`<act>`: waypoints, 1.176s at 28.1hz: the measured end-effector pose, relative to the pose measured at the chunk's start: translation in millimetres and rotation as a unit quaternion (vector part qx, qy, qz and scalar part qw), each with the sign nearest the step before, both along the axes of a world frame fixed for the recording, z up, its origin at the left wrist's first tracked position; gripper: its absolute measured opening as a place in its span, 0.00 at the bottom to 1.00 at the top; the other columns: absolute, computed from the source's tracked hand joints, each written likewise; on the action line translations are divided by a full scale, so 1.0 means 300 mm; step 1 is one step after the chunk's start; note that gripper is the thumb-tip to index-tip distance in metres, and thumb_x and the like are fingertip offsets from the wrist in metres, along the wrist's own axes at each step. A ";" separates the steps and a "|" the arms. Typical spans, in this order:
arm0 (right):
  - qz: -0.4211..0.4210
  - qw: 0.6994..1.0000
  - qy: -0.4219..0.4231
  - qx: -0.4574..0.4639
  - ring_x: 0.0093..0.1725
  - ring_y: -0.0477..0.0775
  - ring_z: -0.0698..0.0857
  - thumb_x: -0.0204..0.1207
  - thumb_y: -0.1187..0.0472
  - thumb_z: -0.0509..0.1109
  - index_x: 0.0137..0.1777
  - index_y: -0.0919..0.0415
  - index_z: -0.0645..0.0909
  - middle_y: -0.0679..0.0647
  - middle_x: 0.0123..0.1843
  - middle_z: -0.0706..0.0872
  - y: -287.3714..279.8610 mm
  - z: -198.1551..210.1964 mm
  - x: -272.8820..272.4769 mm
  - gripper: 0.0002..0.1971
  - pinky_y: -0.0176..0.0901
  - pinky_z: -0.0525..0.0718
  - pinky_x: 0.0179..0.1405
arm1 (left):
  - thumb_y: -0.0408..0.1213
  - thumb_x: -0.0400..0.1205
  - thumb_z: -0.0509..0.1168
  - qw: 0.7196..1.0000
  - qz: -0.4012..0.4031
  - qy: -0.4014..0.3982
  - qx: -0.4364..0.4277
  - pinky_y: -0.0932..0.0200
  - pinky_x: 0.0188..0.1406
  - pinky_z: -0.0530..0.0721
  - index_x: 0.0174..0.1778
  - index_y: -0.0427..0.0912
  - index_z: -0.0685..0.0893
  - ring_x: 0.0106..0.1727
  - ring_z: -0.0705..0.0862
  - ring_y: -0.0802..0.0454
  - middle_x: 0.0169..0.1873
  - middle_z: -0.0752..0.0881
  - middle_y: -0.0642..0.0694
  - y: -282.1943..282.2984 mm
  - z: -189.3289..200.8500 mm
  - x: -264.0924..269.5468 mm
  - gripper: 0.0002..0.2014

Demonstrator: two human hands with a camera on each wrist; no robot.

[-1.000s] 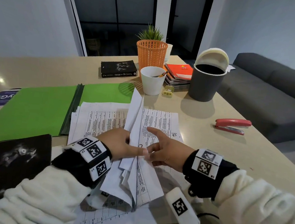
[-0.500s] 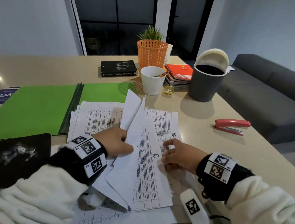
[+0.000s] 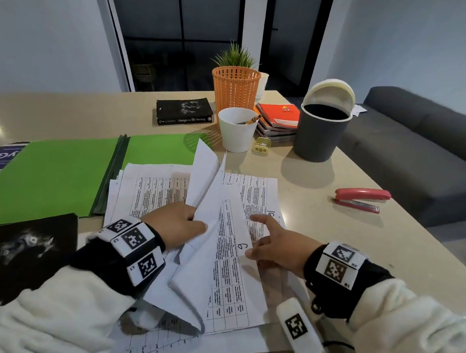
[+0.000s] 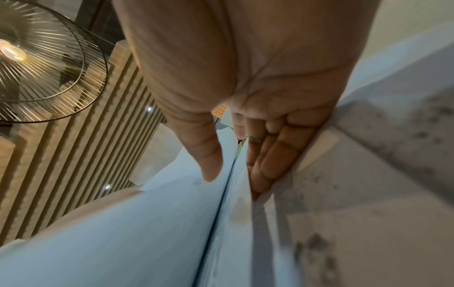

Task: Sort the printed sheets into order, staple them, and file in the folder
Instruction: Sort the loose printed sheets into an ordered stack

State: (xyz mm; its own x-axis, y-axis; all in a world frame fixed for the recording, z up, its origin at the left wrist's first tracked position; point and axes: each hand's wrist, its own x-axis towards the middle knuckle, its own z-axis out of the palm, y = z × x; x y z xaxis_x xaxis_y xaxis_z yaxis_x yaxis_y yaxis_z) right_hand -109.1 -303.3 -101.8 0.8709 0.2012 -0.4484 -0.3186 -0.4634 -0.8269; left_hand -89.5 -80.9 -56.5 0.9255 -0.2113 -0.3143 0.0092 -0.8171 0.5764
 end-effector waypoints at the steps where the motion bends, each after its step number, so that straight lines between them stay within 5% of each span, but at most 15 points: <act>1: 0.006 1.000 -0.005 -0.008 0.42 0.53 0.84 0.72 0.60 0.76 0.65 0.38 0.65 0.51 0.41 0.84 0.002 0.003 -0.001 0.29 0.52 0.85 0.59 | 0.48 0.78 0.63 1.000 -0.003 -0.001 0.000 0.57 0.37 0.79 0.40 0.34 0.83 0.32 0.82 0.47 0.32 0.84 0.41 0.000 0.001 0.001 0.17; 4: 0.008 1.000 -0.005 -0.015 0.39 0.52 0.82 0.75 0.55 0.73 0.59 0.44 0.74 0.50 0.38 0.82 0.008 0.006 -0.004 0.15 0.52 0.85 0.58 | 0.45 0.81 0.62 1.000 -0.008 -0.004 0.018 0.62 0.33 0.74 0.39 0.39 0.82 0.28 0.78 0.51 0.29 0.81 0.46 -0.006 0.004 -0.008 0.13; 8: -0.021 0.999 0.027 0.024 0.30 0.47 0.79 0.78 0.56 0.70 0.47 0.57 0.81 0.51 0.33 0.80 0.021 0.011 -0.009 0.05 0.37 0.81 0.36 | 0.42 0.80 0.63 1.000 -0.001 -0.004 0.018 0.65 0.28 0.72 0.41 0.37 0.84 0.25 0.76 0.54 0.27 0.80 0.49 -0.015 0.008 -0.014 0.11; 12: -0.013 0.999 0.033 0.010 0.29 0.45 0.80 0.77 0.55 0.72 0.45 0.57 0.82 0.49 0.31 0.82 0.014 -0.002 0.003 0.06 0.36 0.81 0.37 | 0.40 0.78 0.63 1.000 0.000 0.001 0.024 0.67 0.20 0.68 0.37 0.40 0.82 0.19 0.72 0.55 0.24 0.78 0.49 -0.013 0.014 -0.017 0.08; 15: -0.027 0.999 0.023 0.018 0.31 0.47 0.81 0.75 0.59 0.74 0.49 0.56 0.81 0.51 0.35 0.83 0.016 0.000 0.001 0.06 0.38 0.83 0.38 | 0.38 0.76 0.63 1.000 0.009 0.000 0.014 0.65 0.27 0.70 0.29 0.43 0.77 0.22 0.73 0.51 0.23 0.76 0.48 -0.003 0.017 -0.020 0.10; 21: -0.032 0.998 0.026 -0.037 0.41 0.57 0.88 0.66 0.56 0.80 0.61 0.52 0.76 0.56 0.44 0.88 0.020 0.006 0.022 0.24 0.52 0.88 0.52 | 0.38 0.75 0.65 0.999 0.025 -0.035 0.018 0.62 0.30 0.70 0.24 0.43 0.71 0.23 0.72 0.50 0.21 0.74 0.49 0.027 0.061 -0.027 0.14; 26: 0.085 0.987 0.016 -0.136 0.35 0.54 0.85 0.72 0.54 0.75 0.47 0.63 0.86 0.57 0.41 0.89 0.059 0.052 0.017 0.12 0.44 0.85 0.44 | 0.37 0.75 0.66 0.997 0.029 -0.063 0.043 0.62 0.26 0.67 0.24 0.42 0.72 0.23 0.71 0.51 0.21 0.73 0.48 0.047 0.115 -0.030 0.14; 30: 0.079 0.989 -0.031 -0.121 0.39 0.54 0.86 0.73 0.54 0.74 0.36 0.54 0.85 0.55 0.40 0.90 0.070 0.055 0.013 0.07 0.46 0.84 0.50 | 0.39 0.75 0.66 0.993 0.033 -0.083 0.080 0.61 0.25 0.65 0.22 0.42 0.69 0.24 0.70 0.51 0.21 0.71 0.48 0.055 0.142 -0.034 0.17; 33: 0.047 0.997 -0.042 -0.051 0.46 0.57 0.89 0.73 0.55 0.73 0.41 0.53 0.87 0.52 0.43 0.92 0.057 0.054 0.020 0.04 0.51 0.85 0.56 | 0.40 0.76 0.65 0.989 0.034 -0.097 0.105 0.61 0.23 0.63 0.22 0.42 0.67 0.23 0.69 0.52 0.21 0.70 0.48 0.056 0.155 -0.036 0.18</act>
State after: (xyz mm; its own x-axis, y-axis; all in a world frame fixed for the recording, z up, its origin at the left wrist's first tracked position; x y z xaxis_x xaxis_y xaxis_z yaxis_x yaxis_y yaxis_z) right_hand -103.0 -286.3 -85.6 0.8858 0.2407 -0.3967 -0.2011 -0.5714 -0.7957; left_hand -100.2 -64.1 -10.1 0.9825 -0.0955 -0.1602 -0.0258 -0.9204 0.3901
